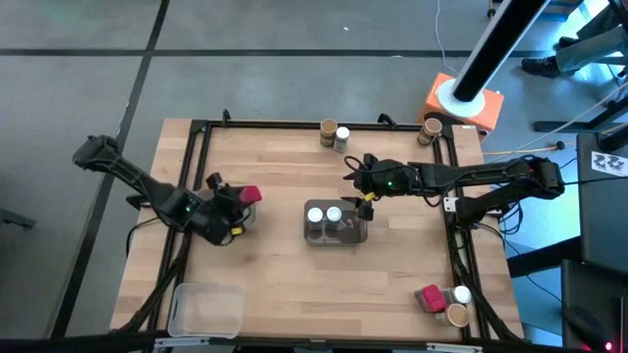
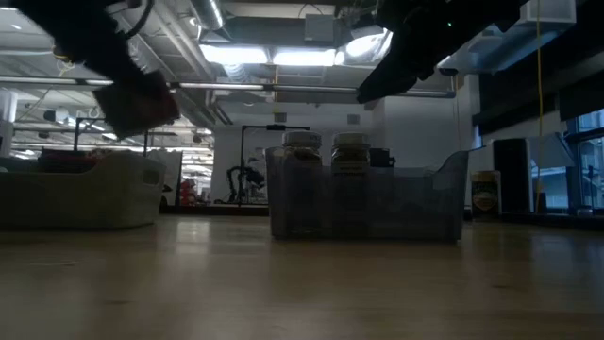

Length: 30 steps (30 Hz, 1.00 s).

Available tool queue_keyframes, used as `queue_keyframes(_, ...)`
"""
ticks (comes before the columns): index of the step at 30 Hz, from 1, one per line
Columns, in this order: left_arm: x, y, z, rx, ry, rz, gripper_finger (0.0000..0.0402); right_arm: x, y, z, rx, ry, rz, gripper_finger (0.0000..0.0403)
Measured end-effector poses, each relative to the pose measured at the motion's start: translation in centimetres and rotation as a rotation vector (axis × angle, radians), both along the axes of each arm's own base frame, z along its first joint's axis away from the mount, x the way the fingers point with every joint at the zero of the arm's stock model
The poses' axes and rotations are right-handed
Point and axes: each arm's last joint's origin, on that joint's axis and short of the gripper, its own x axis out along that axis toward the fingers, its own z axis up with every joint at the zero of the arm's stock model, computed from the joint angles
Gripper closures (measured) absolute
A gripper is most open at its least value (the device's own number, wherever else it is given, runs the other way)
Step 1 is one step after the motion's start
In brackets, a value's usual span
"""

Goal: Sort spices by type
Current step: Put the top red seasoning can into the gray bin

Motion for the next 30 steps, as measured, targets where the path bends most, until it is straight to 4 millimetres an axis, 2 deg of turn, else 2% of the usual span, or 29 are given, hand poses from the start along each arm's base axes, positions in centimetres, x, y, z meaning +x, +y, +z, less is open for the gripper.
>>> queue_keyframes(6,-1.8,-0.8,-3.1,0.062,-0.092,0.040,0.0237,0.0,0.0,0.0,0.001,0.000,0.000,0.0120)
queue_keyframes(15,-3.8,-1.0,-6.0,0.071,-0.295,0.086,0.0237,0.0,0.0,0.0,0.000,0.000,-0.001,0.0120)
queue_keyframes(21,-4.3,-0.8,-8.2,0.011,-0.391,0.111,0.0237,0.0,0.0,0.0,0.000,0.000,-0.001,0.0120)
queue_keyframes(30,-4.5,-0.4,-9.6,-0.018,-0.422,0.127,0.0237,0.0,0.0,0.0,0.000,0.000,-0.001,0.0120)
